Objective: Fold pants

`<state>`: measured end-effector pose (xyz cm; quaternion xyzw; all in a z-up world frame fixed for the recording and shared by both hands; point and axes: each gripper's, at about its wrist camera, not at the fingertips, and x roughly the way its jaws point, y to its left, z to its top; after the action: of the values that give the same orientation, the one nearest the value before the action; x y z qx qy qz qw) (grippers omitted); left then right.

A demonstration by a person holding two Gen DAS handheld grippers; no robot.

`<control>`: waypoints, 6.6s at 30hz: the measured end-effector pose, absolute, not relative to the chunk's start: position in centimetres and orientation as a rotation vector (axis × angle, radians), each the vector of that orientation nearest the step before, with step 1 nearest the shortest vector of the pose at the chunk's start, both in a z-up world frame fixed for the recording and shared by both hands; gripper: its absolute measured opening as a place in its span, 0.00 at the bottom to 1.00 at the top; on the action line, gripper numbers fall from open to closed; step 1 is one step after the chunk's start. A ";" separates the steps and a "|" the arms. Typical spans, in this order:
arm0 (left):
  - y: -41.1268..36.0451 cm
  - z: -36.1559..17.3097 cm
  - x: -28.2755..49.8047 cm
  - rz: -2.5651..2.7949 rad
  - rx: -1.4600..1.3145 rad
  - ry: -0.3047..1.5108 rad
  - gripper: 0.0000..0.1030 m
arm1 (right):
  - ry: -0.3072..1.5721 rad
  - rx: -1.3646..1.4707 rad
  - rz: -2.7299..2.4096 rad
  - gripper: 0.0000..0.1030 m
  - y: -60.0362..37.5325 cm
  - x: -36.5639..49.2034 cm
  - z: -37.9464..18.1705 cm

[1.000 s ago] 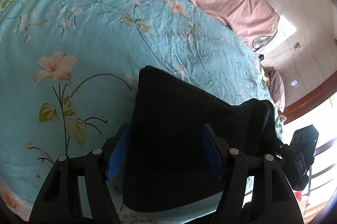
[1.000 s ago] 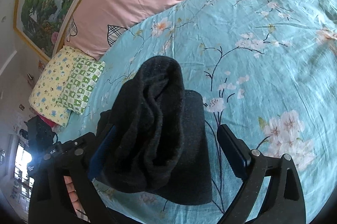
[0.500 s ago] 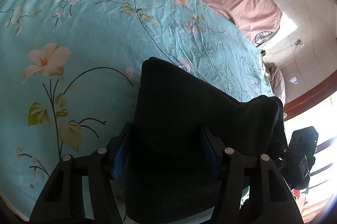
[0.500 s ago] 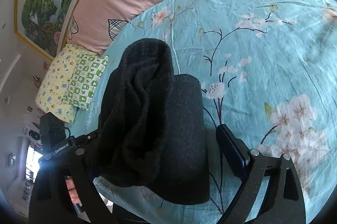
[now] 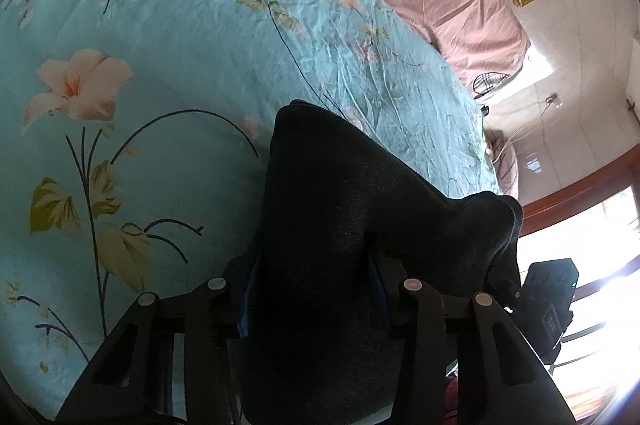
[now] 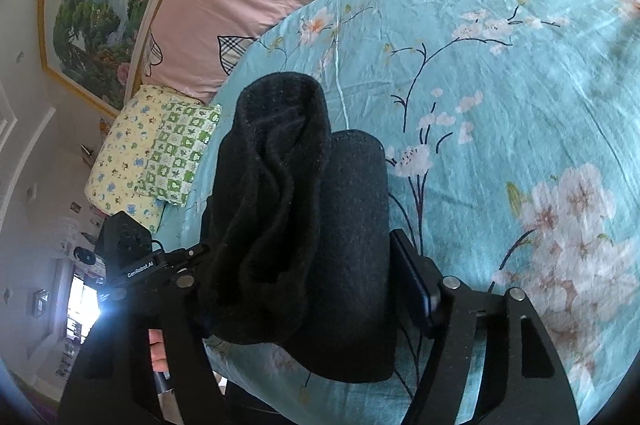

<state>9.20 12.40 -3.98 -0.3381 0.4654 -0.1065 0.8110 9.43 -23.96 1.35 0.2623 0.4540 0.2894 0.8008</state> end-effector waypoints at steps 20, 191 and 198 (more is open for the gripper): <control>12.1 0.1 7.1 -0.214 -0.691 0.920 0.32 | 0.916 0.525 0.677 0.46 -23.0 8.2 3.4; 19.8 2.7 2.2 0.365 -0.145 0.835 0.80 | 0.772 -0.246 0.956 1.00 0.9 11.5 5.5; 19.8 2.8 2.4 0.362 -0.140 0.835 0.80 | 0.771 -0.246 0.953 1.00 0.9 11.5 5.6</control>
<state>2.38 19.78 2.80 -0.0676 0.4031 0.1747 0.8958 11.54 0.89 5.60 -0.1150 0.3608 0.4463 0.8108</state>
